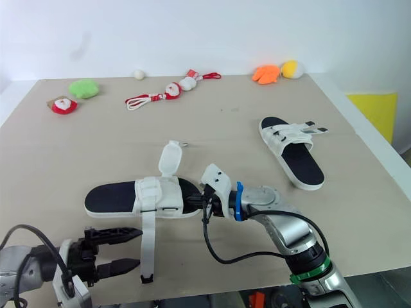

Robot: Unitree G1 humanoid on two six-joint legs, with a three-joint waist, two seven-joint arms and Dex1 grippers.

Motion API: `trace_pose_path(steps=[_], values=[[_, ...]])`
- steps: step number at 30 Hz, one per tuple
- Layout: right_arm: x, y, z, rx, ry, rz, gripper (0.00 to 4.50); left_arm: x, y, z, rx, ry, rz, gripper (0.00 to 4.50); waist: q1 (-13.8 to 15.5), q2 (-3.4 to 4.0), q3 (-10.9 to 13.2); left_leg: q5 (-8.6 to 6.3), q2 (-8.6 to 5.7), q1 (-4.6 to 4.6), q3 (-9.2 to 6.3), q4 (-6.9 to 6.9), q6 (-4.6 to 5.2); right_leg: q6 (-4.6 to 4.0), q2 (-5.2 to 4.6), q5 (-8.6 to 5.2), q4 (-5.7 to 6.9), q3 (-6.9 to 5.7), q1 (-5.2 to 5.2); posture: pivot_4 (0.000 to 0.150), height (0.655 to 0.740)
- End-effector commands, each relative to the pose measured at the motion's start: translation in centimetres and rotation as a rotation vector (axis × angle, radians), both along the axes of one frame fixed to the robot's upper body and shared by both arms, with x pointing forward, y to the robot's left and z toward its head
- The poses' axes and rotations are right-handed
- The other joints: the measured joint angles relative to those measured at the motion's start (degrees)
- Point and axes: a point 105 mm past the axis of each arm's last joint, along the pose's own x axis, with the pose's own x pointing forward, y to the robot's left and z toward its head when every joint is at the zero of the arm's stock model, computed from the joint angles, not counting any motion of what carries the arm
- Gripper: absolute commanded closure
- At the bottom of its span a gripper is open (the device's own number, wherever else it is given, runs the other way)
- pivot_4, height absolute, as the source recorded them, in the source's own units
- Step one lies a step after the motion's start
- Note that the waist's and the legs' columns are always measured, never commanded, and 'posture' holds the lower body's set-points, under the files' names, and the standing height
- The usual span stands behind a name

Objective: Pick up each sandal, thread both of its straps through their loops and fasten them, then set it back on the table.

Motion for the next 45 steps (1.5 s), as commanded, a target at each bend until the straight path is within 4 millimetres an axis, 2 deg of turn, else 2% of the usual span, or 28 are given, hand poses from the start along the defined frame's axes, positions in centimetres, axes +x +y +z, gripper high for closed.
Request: trace_pose_path(steps=[1, 9, 18, 24, 26, 29, 32, 35, 40, 45], values=[[-0.6, 0.3, -0.7, -0.011, 0.039, 0.011, 4.50, -0.7, -1.3, -0.7, 0.009, -0.013, -0.057, 0.04, 0.00, 0.00, -0.01, 0.00, 0.00, 0.00, 0.01, 0.00, 0.00, 0.01, 0.00, 0.00, 0.00, 0.00, 0.01, 0.150, 0.7400], [-0.5, 0.0, -0.3, -0.007, 0.038, -0.001, 4.50, -1.4, -2.5, -2.6, 0.027, 0.025, -0.084, 0.04, 0.04, 0.07, -0.08, 0.00, -0.01, 0.04, 0.01, 0.03, 0.00, 0.11, -0.01, 0.00, 0.01, 0.01, 0.07, 0.150, 0.7400], [-0.5, 0.0, -0.2, -0.004, 0.039, -0.005, 4.50, -1.1, -3.3, -2.4, 0.023, 0.031, -0.081, 0.04, 0.14, 0.18, -0.22, 0.00, -0.02, 0.05, 0.01, 0.06, 0.00, 0.15, -0.01, 0.01, 0.01, 0.01, 0.11, 0.150, 0.7400], [-0.4, 0.1, -0.1, 0.000, 0.039, -0.004, 4.50, -0.7, -3.5, -2.2, 0.027, 0.051, -0.070, 2.52, 0.14, 0.18, -0.21, 0.01, -0.01, 0.05, 0.00, 0.07, 0.01, 0.17, 0.01, 0.00, 0.04, 0.00, 0.10, 0.150, 0.7400], [-0.4, 0.1, -0.1, 0.001, 0.039, -0.005, 4.50, -0.7, -3.5, -2.2, 0.026, 0.054, -0.067, 3.62, 0.15, 0.20, -0.24, 0.01, -0.02, 0.05, 0.00, 0.08, 0.01, 0.17, 0.00, 0.00, 0.04, 0.00, 0.11, 0.150, 0.7400], [-0.4, 0.1, -0.1, 0.001, 0.039, -0.005, 4.50, -0.8, -3.5, -2.2, 0.022, 0.063, -0.069, 4.34, 0.15, 0.23, -0.25, 0.01, -0.02, 0.07, 0.01, 0.08, 0.01, 0.17, 0.00, 0.01, 0.04, 0.01, 0.13, 0.150, 0.7400], [-0.3, 0.1, -0.1, 0.000, 0.039, -0.005, 4.50, -0.9, -3.6, -1.8, -0.021, 0.105, -0.075, 4.34, 0.15, 0.23, -0.25, 0.01, -0.02, 0.08, 0.00, 0.08, 0.01, 0.18, 0.01, 0.00, 0.06, 0.01, 0.13, 0.150, 0.7400], [-0.3, 0.1, -0.1, -0.002, 0.039, -0.004, 4.50, -0.7, -3.6, -0.5, -0.112, 0.210, -0.034, 4.34, 0.13, 0.21, -0.25, 0.01, -0.01, 0.07, 0.01, 0.08, 0.01, 0.19, 0.01, -0.01, 0.06, 0.01, 0.12, 0.150, 0.7400], [-0.2, 0.1, -0.2, -0.006, 0.040, 0.001, 4.50, 1.0, -3.5, 3.1, -0.309, 0.593, 0.124, 4.34, 0.14, 0.20, -0.22, 0.02, 0.00, 0.08, -0.02, 0.13, 0.03, 0.23, 0.01, -0.04, 0.21, 0.00, 0.10, 0.150, 0.7400], [-0.2, 0.2, -0.3, -0.006, 0.039, 0.004, 4.50, 1.3, -3.9, 5.7, -0.383, 0.869, 0.137, 4.34, 0.15, 0.19, -0.20, 0.02, 0.00, 0.12, -0.02, 0.16, 0.04, 0.22, 0.04, -0.04, 0.22, 0.00, 0.12, 0.150, 0.7400]])
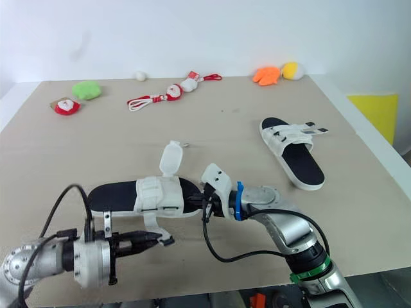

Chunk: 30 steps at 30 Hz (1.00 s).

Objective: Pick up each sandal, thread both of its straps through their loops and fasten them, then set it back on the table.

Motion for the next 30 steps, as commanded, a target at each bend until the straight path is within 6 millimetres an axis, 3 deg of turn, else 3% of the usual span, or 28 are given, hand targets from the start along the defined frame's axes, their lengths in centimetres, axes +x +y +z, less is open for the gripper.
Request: trace_pose_path(steps=[1, 5, 9, 13, 17, 30], values=[[-0.4, 0.4, -0.5, -0.008, 0.020, 0.023, 4.50, 0.0, -0.6, 2.9, -0.127, 0.221, -0.010, 4.34, 0.00, -0.01, 0.01, 0.00, 0.00, 0.00, -0.01, 0.00, 0.00, 0.00, 0.01, 0.00, 0.00, 0.00, 0.00, 0.150, 0.7400], [-0.5, 0.5, -0.5, -0.005, 0.020, 0.027, 4.50, 1.0, -0.4, 5.0, -0.270, 0.456, 0.014, 4.34, -0.05, -0.02, 0.02, 0.00, 0.01, 0.01, -0.03, 0.00, 0.00, 0.01, 0.05, 0.00, 0.01, -0.01, 0.00, 0.150, 0.7400], [-0.6, 0.7, -0.6, -0.004, 0.018, 0.035, 4.50, 4.4, 1.3, 7.1, -0.442, 0.619, 0.089, 4.34, -0.03, -0.02, 0.03, 0.00, 0.02, 0.01, -0.12, 0.01, 0.00, 0.04, 0.16, -0.02, 0.02, -0.01, 0.00, 0.150, 0.7400], [-0.6, 0.9, -0.7, -0.018, 0.007, 0.044, 4.50, 7.2, 2.7, 7.9, -0.598, 0.721, 0.156, 4.34, -0.19, -0.08, 0.03, 0.00, 0.04, 0.03, -0.21, 0.04, 0.00, 0.05, 0.27, 0.00, 0.04, -0.01, 0.01, 0.150, 0.7400], [-0.6, 0.6, -1.4, -0.075, -0.019, 0.044, 4.50, 8.4, 3.0, 7.8, -0.702, 0.820, 0.177, 4.34, -0.17, -0.12, 0.01, 0.00, 0.04, 0.01, -0.27, 0.03, 0.00, 0.13, 0.31, 0.01, 0.05, 0.00, 0.03, 0.150, 0.7400], [-0.9, 0.2, -2.9, -0.157, -0.005, 0.026, 4.50, 11.9, 4.5, 6.6, -0.801, 0.935, 0.243, 4.34, 0.05, -0.24, -0.10, 0.02, 0.04, 0.02, -0.53, 0.08, -0.02, 0.04, 0.46, 0.02, 0.05, -0.01, 0.13, 0.150, 0.7400]])
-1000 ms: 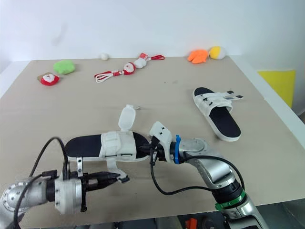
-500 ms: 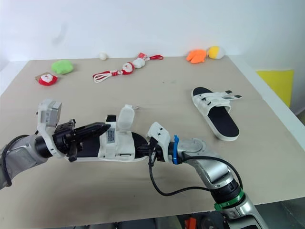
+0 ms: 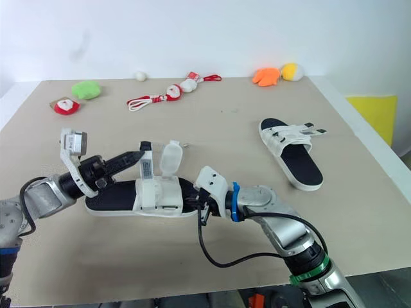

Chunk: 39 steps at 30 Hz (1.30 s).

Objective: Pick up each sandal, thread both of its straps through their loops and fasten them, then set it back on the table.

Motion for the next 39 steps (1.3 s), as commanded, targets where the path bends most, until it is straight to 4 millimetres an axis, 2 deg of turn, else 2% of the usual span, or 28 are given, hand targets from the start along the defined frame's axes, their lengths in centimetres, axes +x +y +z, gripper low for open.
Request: trace_pose_path(steps=[1, 7, 10, 18, 24, 30, 39], values=[[-0.7, -0.4, -2.7, -0.082, 0.089, -0.015, 4.50, 1.1, 0.4, 0.4, -0.031, -0.005, 0.029, 4.34, 0.02, -0.05, -0.04, 0.00, 0.00, 0.00, -0.01, 0.00, 0.00, 0.00, 0.00, 0.00, 0.00, 0.00, 0.01, 0.150, 0.7400], [-0.8, -0.3, -2.8, -0.079, 0.091, -0.016, 4.50, 2.3, 0.6, -1.5, 0.009, 0.056, 0.062, 4.34, 0.01, -0.13, -0.11, 0.00, 0.00, 0.00, -0.08, -0.01, 0.00, 0.00, 0.06, 0.00, 0.00, 0.00, 0.01, 0.150, 0.7400], [-0.8, -0.3, -2.7, -0.076, 0.090, -0.019, 4.50, 2.5, 0.5, -1.7, 0.009, 0.064, 0.054, 4.34, 0.01, -0.19, -0.15, 0.00, 0.00, 0.00, -0.08, -0.01, 0.00, 0.00, 0.06, 0.00, 0.00, 0.00, 0.01, 0.150, 0.7400], [-0.7, -0.3, -2.5, -0.065, 0.088, -0.030, 4.50, 2.4, 0.3, -3.0, 0.040, 0.090, 0.047, 4.34, 0.01, -0.21, -0.16, 0.00, 0.00, 0.00, -0.09, -0.01, 0.00, 0.00, 0.06, 0.00, 0.00, 0.00, 0.01, 0.150, 0.7400], [-0.6, -0.2, -2.4, -0.057, 0.087, -0.034, 4.50, 2.3, 1.0, -4.0, 0.074, 0.104, 0.074, 4.34, 0.00, -0.21, -0.16, 0.00, 0.00, 0.00, -0.10, -0.01, 0.00, 0.00, 0.06, 0.01, 0.00, 0.00, 0.00, 0.150, 0.7400], [-0.5, -0.1, -2.2, -0.052, 0.087, -0.032, 4.50, 2.2, 1.6, -5.6, 0.127, 0.134, 0.086, 4.34, -0.01, -0.21, -0.16, 0.00, 0.00, 0.01, -0.11, -0.01, 0.00, -0.01, 0.06, 0.01, 0.00, 0.00, -0.01, 0.150, 0.7400], [-0.4, 0.0, -2.0, -0.047, 0.080, -0.033, 4.50, 2.0, 1.6, -7.8, 0.224, 0.129, 0.071, 4.34, -0.06, -0.21, -0.17, 0.00, 0.00, 0.03, -0.13, -0.03, -0.01, -0.03, 0.07, 0.03, 0.00, 0.00, -0.03, 0.150, 0.7400]])
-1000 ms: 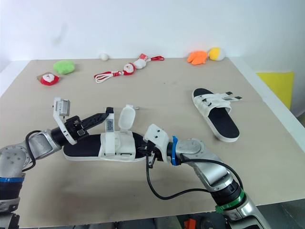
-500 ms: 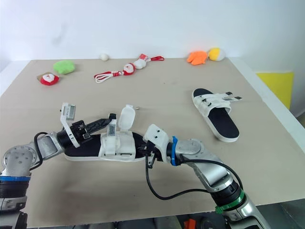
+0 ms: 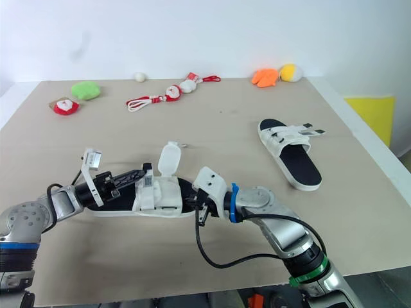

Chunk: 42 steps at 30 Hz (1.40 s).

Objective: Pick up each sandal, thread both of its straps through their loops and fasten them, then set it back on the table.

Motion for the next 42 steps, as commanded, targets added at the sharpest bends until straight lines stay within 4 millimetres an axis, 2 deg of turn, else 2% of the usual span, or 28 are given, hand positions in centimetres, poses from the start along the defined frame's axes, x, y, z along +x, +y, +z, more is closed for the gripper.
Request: trace_pose_path(steps=[1, 3, 6, 12, 14, 18, 20, 22, 26, 29, 31, 34, 38, 42], values=[[-0.4, -0.2, -1.9, -0.045, 0.077, -0.014, 4.50, 0.0, 0.2, -0.9, 0.043, 0.002, 0.002, 4.34, 0.00, 0.00, 0.00, 0.00, 0.00, 0.00, 0.00, 0.00, 0.00, 0.00, 0.00, 0.00, 0.00, 0.00, 0.00, 0.150, 0.7400], [-0.4, -0.2, -1.9, -0.045, 0.076, -0.014, 4.50, -0.1, 0.3, -1.4, 0.068, 0.009, -0.004, 4.34, 0.00, 0.00, 0.00, 0.00, 0.00, 0.00, 0.00, 0.00, 0.00, -0.01, 0.00, 0.01, 0.00, 0.00, 0.00, 0.150, 0.7400], [-0.3, -0.2, -1.9, -0.044, 0.076, -0.015, 4.50, -0.4, 0.5, -1.7, 0.088, 0.018, -0.018, 3.58, 0.00, 0.00, -0.01, 0.00, 0.00, 0.00, 0.00, 0.00, 0.00, -0.01, 0.00, 0.00, 0.00, 0.00, 0.00, 0.150, 0.7400], [-0.3, -0.2, -2.0, -0.045, 0.077, -0.013, 4.50, -0.2, 2.7, -1.6, 0.171, -0.023, 0.009, 0.86, 0.00, 0.07, -0.21, 0.00, 0.00, 0.09, -0.04, -0.01, 0.00, -0.06, 0.00, 0.02, 0.00, 0.00, 0.00, 0.150, 0.7400], [-0.3, -0.2, -2.0, -0.044, 0.079, -0.013, 4.50, 0.2, 3.2, -1.2, 0.218, -0.077, 0.023, 0.09, 0.00, 0.16, -0.26, 0.00, -0.01, 0.15, -0.06, 0.00, -0.01, -0.07, -0.01, 0.03, -0.01, 0.00, -0.08, 0.150, 0.7400], [-0.4, -0.1, -2.0, -0.045, 0.081, -0.009, 4.50, 1.9, 3.8, 0.9, 0.277, -0.213, 0.054, 0.09, 0.03, 0.17, -0.27, -0.01, -0.02, 0.21, -0.08, -0.01, -0.01, -0.08, -0.01, 0.03, -0.02, -0.01, -0.11, 0.150, 0.7400], [-0.4, -0.1, -2.0, -0.046, 0.080, -0.008, 4.50, 2.6, 3.6, 1.4, 0.348, -0.288, 0.038, 0.09, 0.04, 0.16, -0.27, -0.01, -0.02, 0.20, -0.08, -0.02, -0.01, -0.11, -0.01, 0.05, -0.02, -0.01, -0.09, 0.150, 0.7400], [-0.4, -0.1, -2.0, -0.046, 0.079, -0.007, 4.50, 4.2, 3.2, 2.2, 0.414, -0.379, 0.054, 0.09, 0.19, 0.15, -0.26, -0.01, -0.02, 0.09, -0.07, -0.02, -0.01, -0.12, -0.01, 0.05, -0.02, -0.01, -0.07, 0.150, 0.7400], [-0.5, -0.2, -2.0, -0.048, 0.077, -0.008, 4.50, 5.8, 2.2, 3.4, 0.425, -0.480, 0.056, 0.09, 0.24, 0.07, -0.26, 0.00, -0.03, -0.01, -0.06, -0.02, -0.01, -0.11, 0.00, 0.06, -0.03, -0.02, -0.05, 0.150, 0.7400], [-0.4, -0.4, -1.9, -0.050, 0.072, -0.014, 4.50, 6.7, 0.9, 3.7, 0.485, -0.582, 0.023, 0.09, 0.15, 0.07, -0.25, -0.01, -0.03, -0.02, -0.05, -0.07, -0.01, -0.08, 0.01, 0.03, -0.04, -0.01, -0.06, 0.150, 0.7400], [-0.4, -0.5, -1.8, -0.051, 0.071, -0.017, 4.50, 7.0, 0.0, 3.2, 0.578, -0.663, -0.033, 0.09, 0.24, 0.07, -0.25, -0.01, -0.02, -0.02, -0.11, -0.11, -0.01, -0.03, 0.07, 0.00, -0.04, -0.01, -0.06, 0.150, 0.7400], [-0.4, -0.4, -1.8, -0.051, 0.072, -0.018, 4.50, 7.4, -0.9, 2.6, 0.621, -0.706, -0.090, 0.09, 0.24, 0.06, -0.25, -0.01, -0.02, -0.04, -0.12, -0.11, -0.01, -0.02, 0.10, 0.01, -0.04, 0.01, -0.05, 0.150, 0.7400], [-0.5, -0.2, -1.8, -0.047, 0.071, -0.017, 4.50, 8.9, -3.1, 1.8, 0.788, -0.838, -0.164, 0.09, 0.46, 0.05, -0.24, 0.00, -0.03, -0.08, -0.14, -0.06, 0.00, 0.01, 0.11, 0.03, -0.04, 0.01, -0.04, 0.150, 0.7400], [-0.6, -0.2, -1.8, -0.044, 0.069, -0.026, 4.50, 9.6, -5.3, 2.1, 0.796, -0.915, -0.212, 0.09, 0.44, 0.04, -0.24, 0.00, -0.03, -0.12, -0.13, -0.03, 0.00, 0.07, 0.11, 0.06, -0.04, 0.03, -0.05, 0.150, 0.7400]])
